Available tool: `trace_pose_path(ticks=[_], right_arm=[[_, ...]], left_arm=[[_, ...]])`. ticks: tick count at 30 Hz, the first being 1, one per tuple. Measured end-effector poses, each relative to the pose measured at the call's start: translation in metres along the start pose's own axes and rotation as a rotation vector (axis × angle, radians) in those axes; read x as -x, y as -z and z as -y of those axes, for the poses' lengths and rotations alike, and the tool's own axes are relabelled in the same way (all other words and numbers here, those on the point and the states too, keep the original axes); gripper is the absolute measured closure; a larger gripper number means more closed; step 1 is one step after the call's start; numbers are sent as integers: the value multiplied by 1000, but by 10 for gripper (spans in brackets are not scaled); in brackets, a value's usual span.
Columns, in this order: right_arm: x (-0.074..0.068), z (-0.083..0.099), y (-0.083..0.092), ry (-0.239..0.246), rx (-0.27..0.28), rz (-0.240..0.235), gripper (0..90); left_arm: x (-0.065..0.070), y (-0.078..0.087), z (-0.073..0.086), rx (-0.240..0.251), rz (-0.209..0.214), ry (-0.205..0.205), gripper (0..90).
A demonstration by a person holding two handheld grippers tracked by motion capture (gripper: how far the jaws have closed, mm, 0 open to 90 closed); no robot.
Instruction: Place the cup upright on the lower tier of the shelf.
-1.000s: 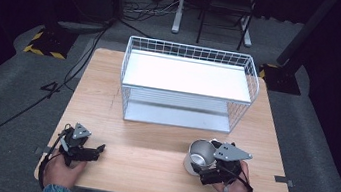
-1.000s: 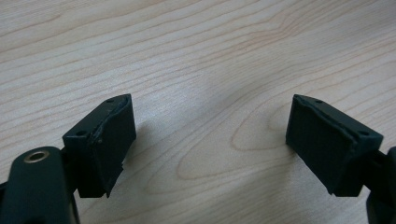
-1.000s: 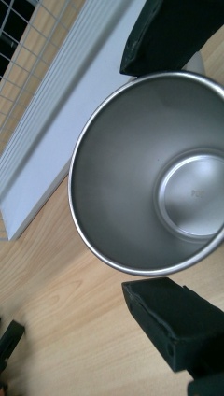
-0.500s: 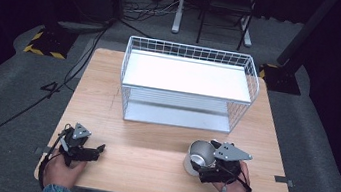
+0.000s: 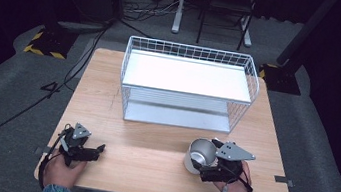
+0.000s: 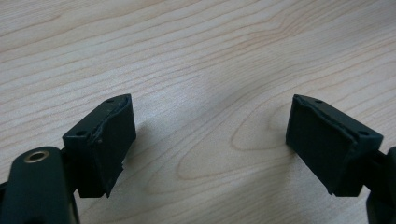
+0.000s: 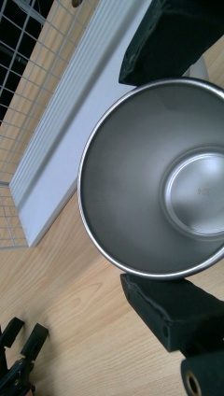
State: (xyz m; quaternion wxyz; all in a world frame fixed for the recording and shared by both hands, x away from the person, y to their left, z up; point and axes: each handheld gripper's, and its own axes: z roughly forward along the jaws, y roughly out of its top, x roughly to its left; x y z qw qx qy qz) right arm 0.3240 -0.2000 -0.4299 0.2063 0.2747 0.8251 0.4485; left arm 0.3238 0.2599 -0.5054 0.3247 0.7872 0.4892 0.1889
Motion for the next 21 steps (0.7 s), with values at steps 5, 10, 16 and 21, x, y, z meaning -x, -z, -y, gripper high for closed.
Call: trace_pose_path(ticks=[5,10,16,21], right_arm=[[4,-9,2,-3,10,10,58],[11,-21,-2,-18,13,36,58],[29,-37,-18,-61,15,87,58],[40,-48,-32,-84,11,132,58]], left_arm=[[0,0,0,1,2,2,163],[0,0,0,0,-1,0,163],[0,0,0,0,2,2,163],[0,0,0,0,2,0,162]])
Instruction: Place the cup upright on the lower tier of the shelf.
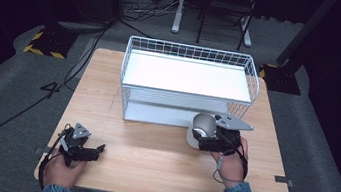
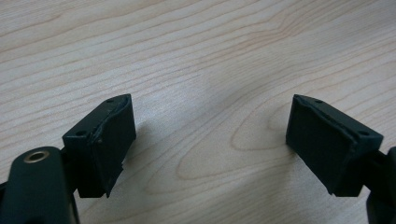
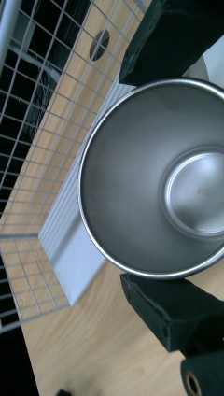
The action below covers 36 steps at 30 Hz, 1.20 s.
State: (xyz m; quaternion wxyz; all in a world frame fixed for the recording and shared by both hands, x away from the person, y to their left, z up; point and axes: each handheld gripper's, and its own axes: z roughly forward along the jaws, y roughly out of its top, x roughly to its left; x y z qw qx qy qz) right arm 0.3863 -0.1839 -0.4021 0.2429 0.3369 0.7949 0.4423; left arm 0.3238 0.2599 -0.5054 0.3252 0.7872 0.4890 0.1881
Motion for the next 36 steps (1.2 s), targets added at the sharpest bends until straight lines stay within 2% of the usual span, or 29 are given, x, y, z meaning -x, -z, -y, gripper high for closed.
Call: trace_pose_path(ticks=[6,7,12,19,25,36], right_arm=[[5,-9,-15,-21,-5,43,58],[7,-12,-23,-32,-8,61,58],[10,-16,-35,-50,-16,78,58],[13,-19,-58,-90,-23,129,58],[11,-20,-69,-104,-4,164,57],[5,-23,-84,-116,29,192,57]], left_arm=[[0,0,0,0,0,0,162],[0,0,0,0,1,1,163],[0,0,0,0,1,0,162],[0,0,0,0,-1,0,162],[0,0,0,0,1,1,162],[0,0,0,0,2,0,161]])
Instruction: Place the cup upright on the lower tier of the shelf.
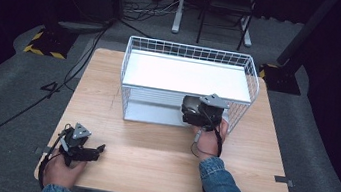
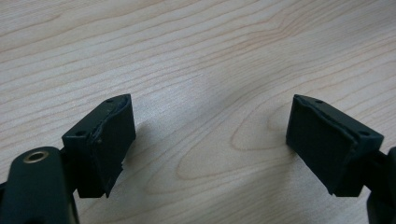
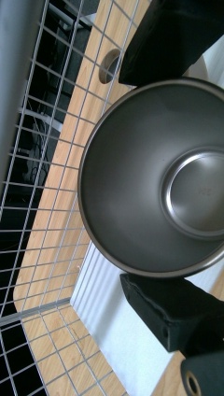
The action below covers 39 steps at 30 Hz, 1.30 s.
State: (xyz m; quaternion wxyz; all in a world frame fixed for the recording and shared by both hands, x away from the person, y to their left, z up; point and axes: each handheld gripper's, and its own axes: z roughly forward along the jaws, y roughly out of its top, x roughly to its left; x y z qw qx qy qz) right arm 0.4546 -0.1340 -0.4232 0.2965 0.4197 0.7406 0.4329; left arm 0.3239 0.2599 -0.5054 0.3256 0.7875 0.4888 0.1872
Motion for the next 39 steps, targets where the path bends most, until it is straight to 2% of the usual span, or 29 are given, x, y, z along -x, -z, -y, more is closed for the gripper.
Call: trace_pose_path(ticks=[14,21,33,39], right_arm=[[-9,-3,-17,-7,11,14,57],[-13,-3,-22,26,27,29,56],[-9,-2,-20,37,50,20,59],[-8,-5,-15,58,59,-6,62]], left_arm=[[0,0,0,0,0,-1,159],[0,0,0,-1,0,-1,159],[0,0,0,-2,0,-1,159],[0,0,0,-2,0,-1,159]])
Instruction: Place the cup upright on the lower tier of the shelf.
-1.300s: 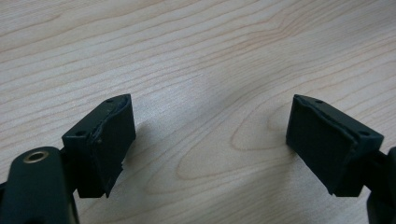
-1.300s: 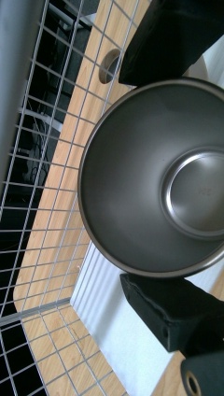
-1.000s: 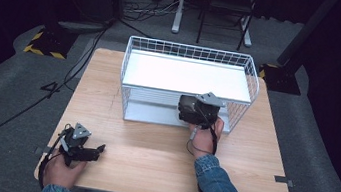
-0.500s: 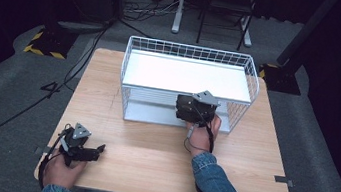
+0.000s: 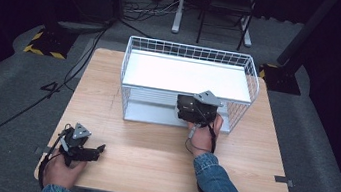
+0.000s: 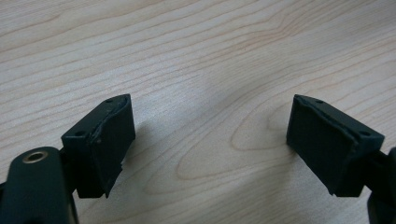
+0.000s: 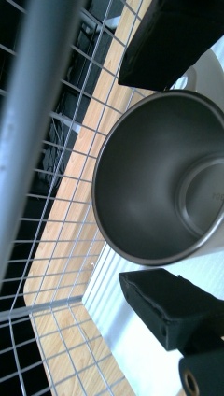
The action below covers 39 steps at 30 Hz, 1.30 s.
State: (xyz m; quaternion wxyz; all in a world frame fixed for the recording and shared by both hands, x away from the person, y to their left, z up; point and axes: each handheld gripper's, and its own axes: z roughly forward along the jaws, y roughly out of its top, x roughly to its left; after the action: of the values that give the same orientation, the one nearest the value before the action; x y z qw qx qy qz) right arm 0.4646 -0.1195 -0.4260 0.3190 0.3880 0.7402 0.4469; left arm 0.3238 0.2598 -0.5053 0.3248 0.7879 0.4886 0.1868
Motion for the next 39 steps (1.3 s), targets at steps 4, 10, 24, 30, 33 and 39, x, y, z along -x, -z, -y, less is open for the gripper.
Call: trace_pose_path(ticks=[4,10,24,30,33,39], right_arm=[[0,0,6,8,1,-20,62],[4,1,20,7,7,-55,63],[25,0,78,3,19,-161,83],[37,1,104,-9,21,-197,84],[43,4,115,-11,20,-209,84],[60,14,135,-17,20,-224,77]], left_arm=[[0,0,0,0,0,-1,159],[0,0,0,0,0,0,158],[0,0,0,1,1,-5,159],[1,0,1,4,5,-7,159],[1,1,1,2,7,-7,159],[0,1,1,3,7,-8,159]])
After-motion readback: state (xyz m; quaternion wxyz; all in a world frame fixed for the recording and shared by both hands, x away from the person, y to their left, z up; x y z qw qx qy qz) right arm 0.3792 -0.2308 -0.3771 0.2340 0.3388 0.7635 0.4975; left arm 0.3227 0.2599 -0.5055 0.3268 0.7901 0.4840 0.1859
